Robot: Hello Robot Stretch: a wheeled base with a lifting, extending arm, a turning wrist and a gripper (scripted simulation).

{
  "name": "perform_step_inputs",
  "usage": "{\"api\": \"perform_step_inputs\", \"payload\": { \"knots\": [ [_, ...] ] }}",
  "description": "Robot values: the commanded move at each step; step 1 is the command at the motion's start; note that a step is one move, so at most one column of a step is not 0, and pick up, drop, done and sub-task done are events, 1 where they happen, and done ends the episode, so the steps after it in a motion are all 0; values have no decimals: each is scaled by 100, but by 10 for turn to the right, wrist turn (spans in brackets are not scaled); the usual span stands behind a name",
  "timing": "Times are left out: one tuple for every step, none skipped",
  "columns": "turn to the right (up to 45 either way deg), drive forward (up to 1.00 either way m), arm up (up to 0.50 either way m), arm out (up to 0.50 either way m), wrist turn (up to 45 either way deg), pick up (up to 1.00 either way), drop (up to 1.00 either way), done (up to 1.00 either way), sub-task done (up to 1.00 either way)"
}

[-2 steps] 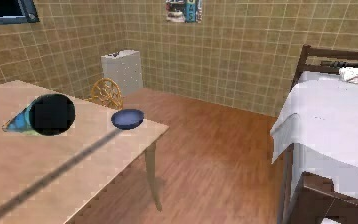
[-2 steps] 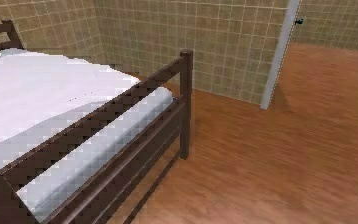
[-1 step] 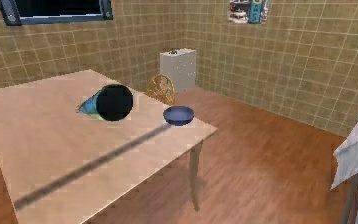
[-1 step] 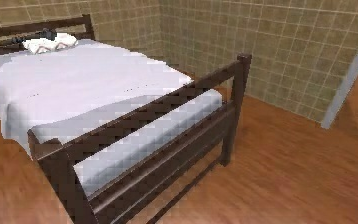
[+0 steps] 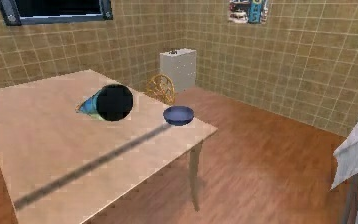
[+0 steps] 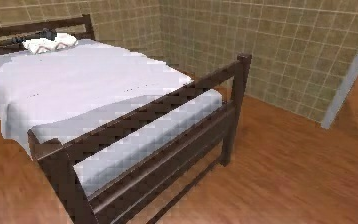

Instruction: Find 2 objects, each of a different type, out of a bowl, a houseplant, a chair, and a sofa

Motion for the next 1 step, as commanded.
{"api": "perform_step_inputs", "payload": {
  "knots": [
    [210, 0, 0, 0, 0, 0, 0, 0, 0]
  ]
}}
